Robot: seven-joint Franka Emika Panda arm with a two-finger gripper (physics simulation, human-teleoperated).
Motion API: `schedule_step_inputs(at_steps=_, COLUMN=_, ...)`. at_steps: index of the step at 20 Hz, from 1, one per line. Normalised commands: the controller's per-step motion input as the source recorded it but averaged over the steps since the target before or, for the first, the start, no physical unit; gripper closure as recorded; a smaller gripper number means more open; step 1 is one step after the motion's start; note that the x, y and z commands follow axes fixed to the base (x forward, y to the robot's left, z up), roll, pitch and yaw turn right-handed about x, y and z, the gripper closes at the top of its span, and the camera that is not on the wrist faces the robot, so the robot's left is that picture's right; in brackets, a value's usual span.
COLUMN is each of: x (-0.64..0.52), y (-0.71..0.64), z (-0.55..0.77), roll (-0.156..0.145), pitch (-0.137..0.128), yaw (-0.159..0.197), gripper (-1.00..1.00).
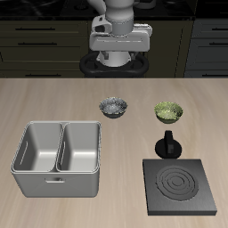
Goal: Turn on the flat stove
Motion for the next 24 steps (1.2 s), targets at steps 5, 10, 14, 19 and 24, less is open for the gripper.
schedule_step_inputs(at_steps=5, x=0.31, y=0.75, z=-0.15, roll=0.019, pitch=0.042, yaw=0.076, gripper=-1.0)
schedule_step_inputs(at_steps=10, x=0.33, y=0.82, z=-0.01, roll=0.01, pitch=-0.005, yaw=0.055, gripper=-1.0)
schedule_step_inputs(at_steps=14, x=0.39, y=0.86, z=-0.02, roll=0.019, pitch=0.024, yaw=0.028, gripper=-1.0)
schedule_step_inputs(at_steps=19, x=0.24, y=0.54, z=0.01, roll=0.004, pitch=0.009, yaw=0.011, gripper=-1.0)
schedule_step_inputs(at_steps=24, x=0.32, y=0.25, z=-0.1, roll=-0.036, pitch=0.059, yaw=-0.015, gripper=-1.0)
